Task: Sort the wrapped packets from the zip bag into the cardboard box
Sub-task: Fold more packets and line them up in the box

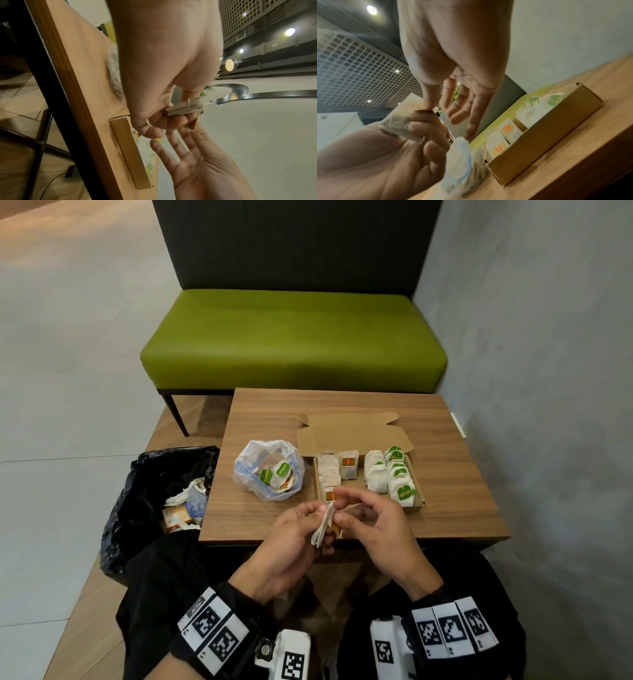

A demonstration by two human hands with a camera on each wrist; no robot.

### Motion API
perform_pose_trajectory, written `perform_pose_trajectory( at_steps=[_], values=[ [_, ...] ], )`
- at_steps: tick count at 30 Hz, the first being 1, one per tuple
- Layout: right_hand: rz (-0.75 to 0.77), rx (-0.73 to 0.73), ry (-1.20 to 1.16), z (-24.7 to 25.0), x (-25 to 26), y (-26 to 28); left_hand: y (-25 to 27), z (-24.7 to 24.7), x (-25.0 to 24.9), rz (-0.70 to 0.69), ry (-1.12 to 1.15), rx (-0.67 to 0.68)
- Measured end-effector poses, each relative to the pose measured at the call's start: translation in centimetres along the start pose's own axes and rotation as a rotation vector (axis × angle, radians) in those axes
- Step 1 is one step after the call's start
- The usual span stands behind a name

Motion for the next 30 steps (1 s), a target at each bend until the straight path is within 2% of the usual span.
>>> perform_pose_trajectory(
  at_steps=[3, 10, 15, 17, 19, 22, 26, 30],
  values=[
    [-0.077, 0.006, -0.002, -0.6, 0.0, 0.0, -0.2, 0.2, -0.1, -0.016, -0.016, -0.005],
    [-0.027, -0.139, -0.03, -1.2, 0.4, 0.0, -0.3, -0.2, -0.1, -0.052, -0.106, 0.003],
    [0.005, -0.31, 0.121, -0.9, 0.0, 0.3, -0.4, 0.8, -0.4, -0.141, -0.302, -0.125],
    [-0.002, -0.369, 0.153, -0.6, -0.3, 0.4, -0.2, 0.8, -0.6, -0.146, -0.3, -0.129],
    [-0.003, -0.395, 0.186, -0.5, -0.4, 0.4, 0.1, 0.8, -1.0, -0.201, -0.393, -0.11],
    [-0.043, -0.356, 0.179, -0.2, -0.8, 0.2, 0.2, 0.9, -1.5, -0.28, -0.545, -0.104],
    [-0.197, -0.193, -0.038, 0.1, -1.3, -0.2, -0.2, 1.5, -2.4, -0.328, -0.658, -0.118],
    [-0.194, -0.103, 0.03, 0.3, -1.3, -0.7, -0.9, 1.2, -2.8, -0.354, -0.722, -0.106]
  ],
)
Point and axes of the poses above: each hand's wrist, its own y-axis away from the middle knuckle, its own z-axis out of the back of the hand, x = y × z, the point moved 5 cm from there along -y, towards the middle knuckle, and after that the axes turned 1 degree about -y, right-handed, at the moved point
